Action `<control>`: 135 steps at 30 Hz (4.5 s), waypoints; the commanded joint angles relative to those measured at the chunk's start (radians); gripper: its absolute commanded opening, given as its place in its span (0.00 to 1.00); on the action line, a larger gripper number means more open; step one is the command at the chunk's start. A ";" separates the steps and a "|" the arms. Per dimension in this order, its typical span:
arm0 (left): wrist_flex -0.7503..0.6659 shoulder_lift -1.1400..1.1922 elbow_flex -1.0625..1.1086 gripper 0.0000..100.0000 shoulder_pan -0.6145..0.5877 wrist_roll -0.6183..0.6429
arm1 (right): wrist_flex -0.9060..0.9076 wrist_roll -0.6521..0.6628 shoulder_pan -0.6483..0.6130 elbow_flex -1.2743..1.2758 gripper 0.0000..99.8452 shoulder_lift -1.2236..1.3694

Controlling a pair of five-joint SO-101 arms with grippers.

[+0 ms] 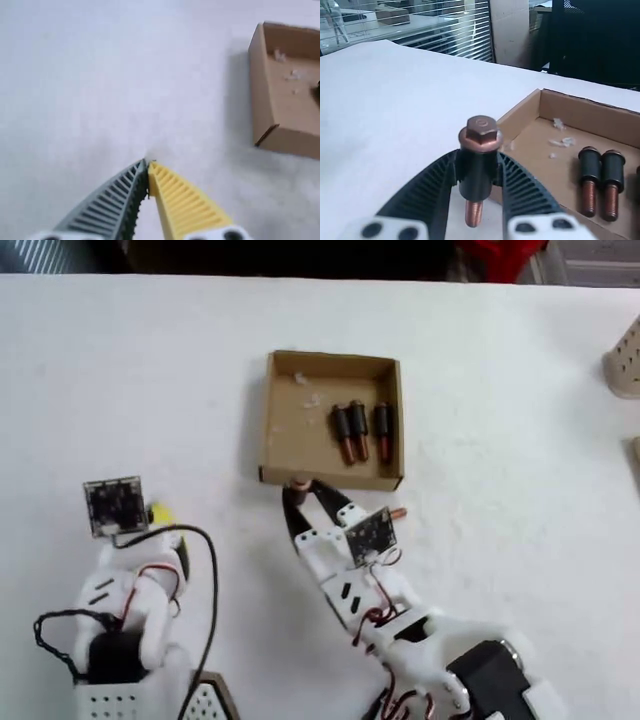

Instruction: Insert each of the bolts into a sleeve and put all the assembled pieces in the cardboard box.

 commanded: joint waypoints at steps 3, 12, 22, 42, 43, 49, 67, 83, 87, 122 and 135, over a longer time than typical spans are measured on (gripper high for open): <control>-0.041 -0.004 0.152 0.02 -0.015 -0.064 | 0.001 0.002 0.059 0.003 0.02 -0.084; 0.046 -0.005 0.150 0.02 -0.027 -0.064 | 0.331 0.002 0.213 -0.002 0.02 -0.407; 0.046 -0.005 0.150 0.02 -0.076 -0.078 | 1.198 0.135 0.257 -0.126 0.02 -0.972; 0.046 -0.005 0.150 0.02 -0.076 -0.163 | 1.670 0.137 0.263 -0.786 0.02 -0.634; 0.046 -0.005 0.150 0.02 -0.076 -0.163 | 1.676 0.137 0.263 -0.829 0.02 -0.575; 0.046 -0.005 0.150 0.02 -0.076 -0.163 | 1.698 0.137 0.263 -1.071 0.02 -0.219; 0.046 -0.005 0.150 0.02 -0.076 -0.163 | 2.034 0.143 0.262 -1.886 0.02 0.667; 0.040 -0.005 0.150 0.02 -0.076 -0.164 | 2.365 0.143 0.257 -2.532 0.03 1.150; 0.040 -0.005 0.150 0.02 -0.076 -0.164 | 2.470 0.143 0.249 -2.644 0.11 1.208; 0.037 -0.005 0.150 0.03 -0.076 -0.164 | 2.868 0.229 0.328 -2.173 0.02 0.670; 0.037 -0.005 0.150 0.02 -0.076 -0.164 | 2.766 0.436 0.326 -1.461 0.02 0.255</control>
